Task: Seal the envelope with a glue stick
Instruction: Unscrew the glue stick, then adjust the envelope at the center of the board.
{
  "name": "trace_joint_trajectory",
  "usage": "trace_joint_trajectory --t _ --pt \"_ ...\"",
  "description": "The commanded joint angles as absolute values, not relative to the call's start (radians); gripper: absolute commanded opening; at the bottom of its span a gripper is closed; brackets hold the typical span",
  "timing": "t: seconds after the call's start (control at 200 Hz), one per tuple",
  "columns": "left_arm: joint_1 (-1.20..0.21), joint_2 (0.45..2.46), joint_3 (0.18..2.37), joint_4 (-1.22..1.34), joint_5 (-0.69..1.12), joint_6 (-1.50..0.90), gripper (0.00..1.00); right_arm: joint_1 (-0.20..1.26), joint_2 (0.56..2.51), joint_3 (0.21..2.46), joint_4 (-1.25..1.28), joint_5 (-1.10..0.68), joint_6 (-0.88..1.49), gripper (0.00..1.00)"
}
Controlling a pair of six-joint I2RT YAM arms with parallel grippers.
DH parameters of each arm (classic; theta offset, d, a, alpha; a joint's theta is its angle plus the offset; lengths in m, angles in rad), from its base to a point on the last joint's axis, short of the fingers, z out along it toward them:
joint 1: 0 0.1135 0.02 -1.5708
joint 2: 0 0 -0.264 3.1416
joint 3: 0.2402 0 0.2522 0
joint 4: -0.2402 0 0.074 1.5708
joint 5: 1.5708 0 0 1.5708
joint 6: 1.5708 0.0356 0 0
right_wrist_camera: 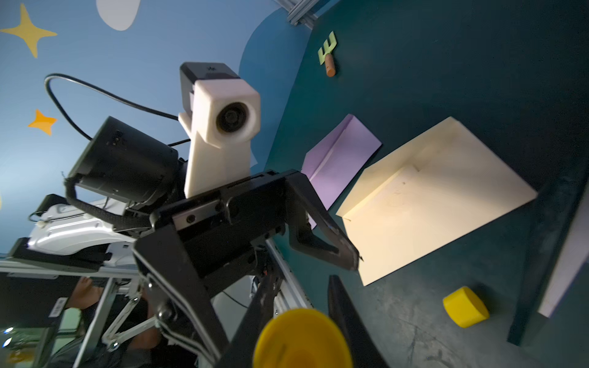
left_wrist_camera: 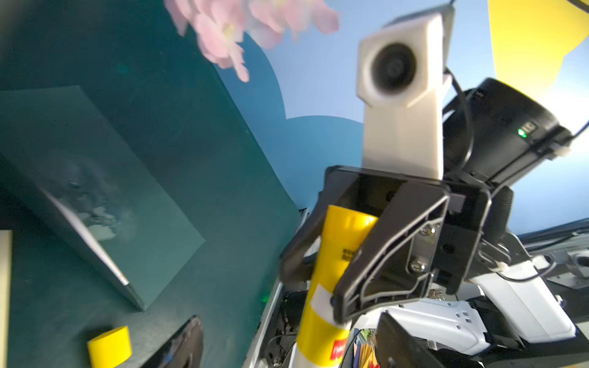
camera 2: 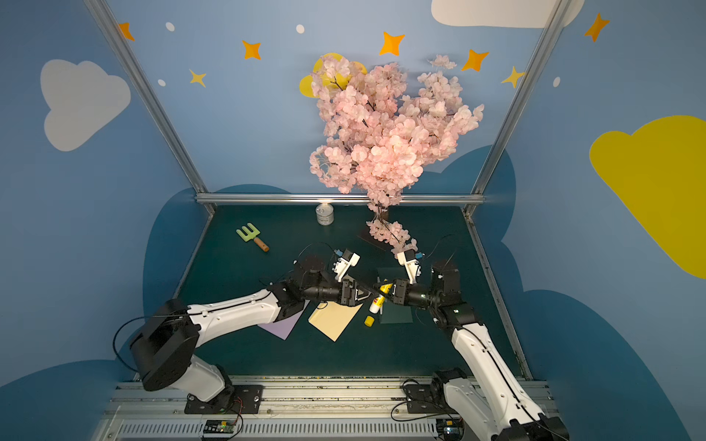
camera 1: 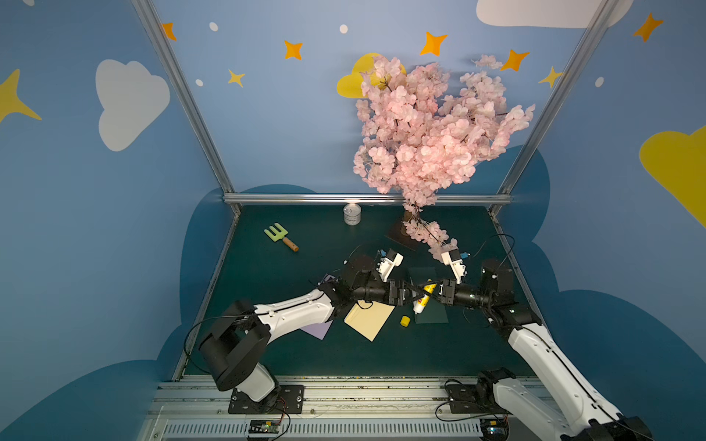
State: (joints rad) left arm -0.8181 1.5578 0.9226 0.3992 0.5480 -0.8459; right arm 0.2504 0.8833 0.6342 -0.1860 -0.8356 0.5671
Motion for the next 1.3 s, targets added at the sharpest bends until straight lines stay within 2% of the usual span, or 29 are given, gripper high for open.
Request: trace_joint_trajectory --t 0.0,0.185,0.355,0.511,0.671,0.926,1.116,1.291 --pt "-0.807 1.508 0.928 0.299 0.492 -0.837 0.88 0.266 0.856 0.640 -0.262 -0.630 0.479 0.00" --pt "-0.807 1.501 0.948 0.120 0.394 -0.788 0.88 0.369 0.810 0.569 -0.257 -0.293 0.398 0.00" --pt "-0.814 1.530 0.951 0.066 0.350 -0.787 0.88 0.484 0.739 0.433 -0.117 -0.011 0.364 0.00" --pt "-0.844 1.610 1.031 -0.036 0.295 -0.757 0.87 0.523 0.711 0.341 -0.009 0.200 0.346 0.00" --pt "-0.889 1.736 1.187 -0.195 0.240 -0.710 0.86 0.520 0.808 0.336 0.044 0.286 0.340 0.00" --pt "-0.949 1.945 1.470 -0.476 0.047 -0.663 0.83 0.514 0.933 0.408 0.009 0.349 0.395 0.00" --pt "-0.971 2.083 1.657 -0.634 -0.098 -0.657 0.80 0.509 0.830 0.402 -0.032 0.338 0.448 0.00" --pt "-0.974 2.213 1.811 -0.736 -0.120 -0.627 0.65 0.490 0.692 0.344 -0.043 0.284 0.484 0.00"
